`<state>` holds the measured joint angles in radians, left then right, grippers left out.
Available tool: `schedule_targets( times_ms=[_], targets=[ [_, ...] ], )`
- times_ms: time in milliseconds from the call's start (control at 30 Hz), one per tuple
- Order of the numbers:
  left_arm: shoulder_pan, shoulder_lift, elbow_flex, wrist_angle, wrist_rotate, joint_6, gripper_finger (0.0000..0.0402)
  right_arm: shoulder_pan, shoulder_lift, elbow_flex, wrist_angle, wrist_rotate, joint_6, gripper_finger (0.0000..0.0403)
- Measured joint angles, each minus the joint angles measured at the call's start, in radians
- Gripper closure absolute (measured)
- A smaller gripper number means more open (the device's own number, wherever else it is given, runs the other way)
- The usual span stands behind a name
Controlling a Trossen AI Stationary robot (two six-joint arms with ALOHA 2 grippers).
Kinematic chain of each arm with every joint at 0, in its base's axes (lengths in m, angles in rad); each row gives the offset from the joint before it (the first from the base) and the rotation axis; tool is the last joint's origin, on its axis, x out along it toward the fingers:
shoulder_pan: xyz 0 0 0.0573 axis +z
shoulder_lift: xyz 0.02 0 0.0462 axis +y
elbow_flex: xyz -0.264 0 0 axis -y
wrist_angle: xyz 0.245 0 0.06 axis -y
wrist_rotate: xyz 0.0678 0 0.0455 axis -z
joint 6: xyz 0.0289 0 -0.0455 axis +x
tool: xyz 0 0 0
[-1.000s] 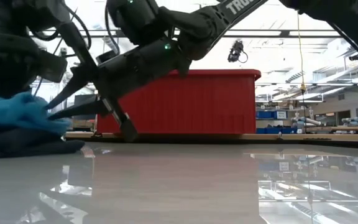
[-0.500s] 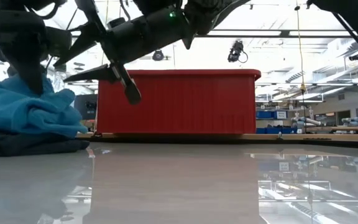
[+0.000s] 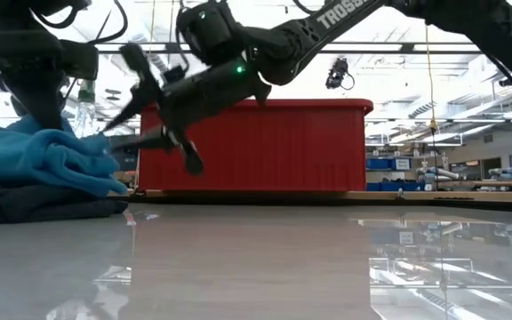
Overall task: Fold laundry
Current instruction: Stack the light blue shorts on top of the dark blue shorts, then fold the green polo shirt
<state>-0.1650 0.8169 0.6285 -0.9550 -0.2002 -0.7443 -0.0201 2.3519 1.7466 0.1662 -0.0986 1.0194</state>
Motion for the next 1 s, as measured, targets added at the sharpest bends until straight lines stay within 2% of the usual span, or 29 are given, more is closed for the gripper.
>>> schedule_targets(
  times_ms=[167, 267, 367, 500, 567, 667, 800, 933, 1000],
  targets=[
    [0.000, -0.006, 0.026, -0.014, -0.017, 0.000, 0.0179, 0.000, -0.001, -0.001, -0.115, 0.106, 0.002, 0.0284],
    [0.000, -0.007, 0.074, -0.026, -0.091, 0.034, 0.0179, 0.002, -0.011, -0.001, -0.109, 0.155, 0.002, 0.0284],
    [0.000, -0.007, 0.114, -0.029, -0.151, 0.096, 0.0179, 0.004, -0.030, 0.006, -0.094, 0.161, -0.003, 0.0284],
    [0.000, -0.007, 0.145, -0.029, -0.163, 0.128, 0.0179, 0.011, -0.059, 0.006, -0.142, 0.184, -0.024, 0.0284],
    [-0.001, -0.007, 0.162, -0.011, -0.138, 0.140, 0.0179, 0.014, -0.082, 0.006, -0.185, 0.210, -0.036, 0.0284],
    [-0.020, -0.008, 0.161, 0.068, -0.003, 0.209, 0.0185, 0.013, -0.137, 0.006, -0.264, 0.223, -0.086, 0.0284],
    [-0.079, -0.021, 0.020, 0.188, 0.037, 0.210, 0.0198, 0.007, -0.224, 0.006, -0.403, 0.198, -0.173, 0.0284],
    [-0.083, -0.038, -0.165, 0.275, 0.035, 0.098, 0.0208, 0.003, -0.339, 0.006, -0.553, 0.236, -0.254, 0.0284],
    [-0.072, -0.041, -0.216, 0.287, 0.032, 0.039, 0.0209, -0.005, -0.394, 0.006, -0.618, 0.240, -0.305, 0.0284]
  ],
)
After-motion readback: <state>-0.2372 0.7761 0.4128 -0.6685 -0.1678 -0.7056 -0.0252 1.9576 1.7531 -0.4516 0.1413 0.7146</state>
